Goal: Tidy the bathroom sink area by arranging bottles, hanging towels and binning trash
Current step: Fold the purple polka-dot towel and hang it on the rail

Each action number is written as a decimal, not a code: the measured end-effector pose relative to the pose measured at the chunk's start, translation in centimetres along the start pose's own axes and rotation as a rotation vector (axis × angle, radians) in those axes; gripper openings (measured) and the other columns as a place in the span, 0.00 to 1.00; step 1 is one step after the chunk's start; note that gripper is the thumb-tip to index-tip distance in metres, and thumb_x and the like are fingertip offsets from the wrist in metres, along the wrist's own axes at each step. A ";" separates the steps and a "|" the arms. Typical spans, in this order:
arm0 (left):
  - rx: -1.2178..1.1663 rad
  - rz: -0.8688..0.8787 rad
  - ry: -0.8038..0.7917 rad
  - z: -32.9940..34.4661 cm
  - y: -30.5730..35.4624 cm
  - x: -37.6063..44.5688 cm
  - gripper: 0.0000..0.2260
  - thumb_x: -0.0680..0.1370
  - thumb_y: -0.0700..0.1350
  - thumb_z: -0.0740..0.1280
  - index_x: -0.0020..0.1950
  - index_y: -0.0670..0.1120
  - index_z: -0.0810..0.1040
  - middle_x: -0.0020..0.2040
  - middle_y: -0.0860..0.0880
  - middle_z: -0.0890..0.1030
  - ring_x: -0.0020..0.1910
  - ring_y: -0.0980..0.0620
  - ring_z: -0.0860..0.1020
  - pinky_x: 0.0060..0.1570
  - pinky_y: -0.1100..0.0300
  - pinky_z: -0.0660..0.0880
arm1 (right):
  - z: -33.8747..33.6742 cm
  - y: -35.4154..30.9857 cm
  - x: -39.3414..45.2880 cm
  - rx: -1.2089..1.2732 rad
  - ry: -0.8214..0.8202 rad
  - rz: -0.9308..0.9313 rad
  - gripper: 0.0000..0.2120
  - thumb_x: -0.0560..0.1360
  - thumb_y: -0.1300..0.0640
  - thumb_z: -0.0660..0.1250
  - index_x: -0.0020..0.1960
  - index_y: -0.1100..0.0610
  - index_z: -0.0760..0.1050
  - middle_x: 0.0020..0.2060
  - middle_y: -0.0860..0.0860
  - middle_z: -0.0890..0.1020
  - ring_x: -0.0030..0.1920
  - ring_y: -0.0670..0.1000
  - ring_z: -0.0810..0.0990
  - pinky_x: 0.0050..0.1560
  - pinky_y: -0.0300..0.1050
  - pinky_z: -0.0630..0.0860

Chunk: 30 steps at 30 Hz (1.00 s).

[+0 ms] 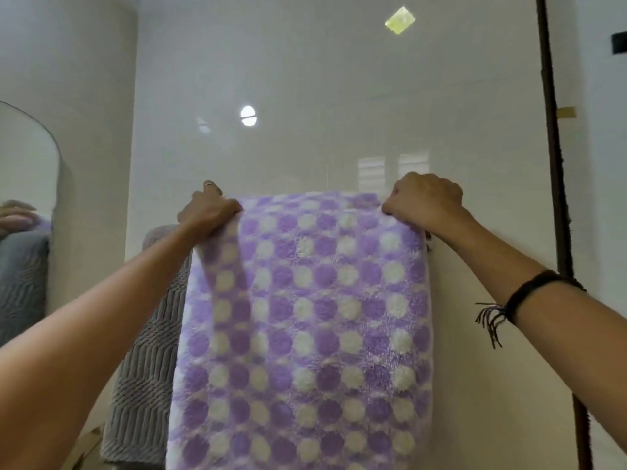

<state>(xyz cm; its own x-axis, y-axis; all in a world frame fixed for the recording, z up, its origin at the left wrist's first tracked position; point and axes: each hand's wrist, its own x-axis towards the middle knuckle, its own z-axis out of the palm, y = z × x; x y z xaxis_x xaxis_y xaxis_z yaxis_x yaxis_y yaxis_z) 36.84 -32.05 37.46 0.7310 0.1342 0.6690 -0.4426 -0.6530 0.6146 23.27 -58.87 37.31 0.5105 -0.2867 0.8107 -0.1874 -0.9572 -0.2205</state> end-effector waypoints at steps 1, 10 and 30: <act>0.157 0.069 0.046 0.3 0.3 0.1 0.18 0.74 0.46 0.65 0.62 0.43 0.69 0.59 0.40 0.72 0.58 0.39 0.72 0.57 0.50 0.69 | 0.0 -0.5 0.0 -0.103 0.012 -0.007 0.17 0.72 0.51 0.64 0.56 0.59 0.77 0.58 0.60 0.75 0.56 0.60 0.72 0.48 0.46 0.66; 0.397 0.250 -0.339 2.5 2.9 -0.5 0.29 0.72 0.65 0.50 0.63 0.50 0.74 0.67 0.43 0.73 0.63 0.41 0.71 0.65 0.49 0.65 | 3.3 -3.3 0.2 0.010 -0.353 -0.258 0.27 0.79 0.40 0.47 0.62 0.58 0.73 0.62 0.58 0.76 0.60 0.59 0.74 0.54 0.49 0.67; -0.004 0.497 0.288 4.7 -2.6 -6.1 0.15 0.80 0.46 0.55 0.59 0.44 0.78 0.57 0.41 0.80 0.58 0.43 0.75 0.59 0.52 0.67 | 5.1 -2.5 -3.8 0.015 0.224 -0.323 0.20 0.80 0.55 0.50 0.40 0.61 0.75 0.46 0.59 0.81 0.46 0.59 0.76 0.54 0.52 0.66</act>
<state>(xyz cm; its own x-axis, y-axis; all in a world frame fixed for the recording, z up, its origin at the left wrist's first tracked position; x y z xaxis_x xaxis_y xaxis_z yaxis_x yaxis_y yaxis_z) 35.95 -34.70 29.81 0.2645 0.0097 0.9643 -0.6993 -0.6867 0.1987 26.11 -55.64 32.02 0.3453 0.0435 0.9375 -0.0342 -0.9977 0.0589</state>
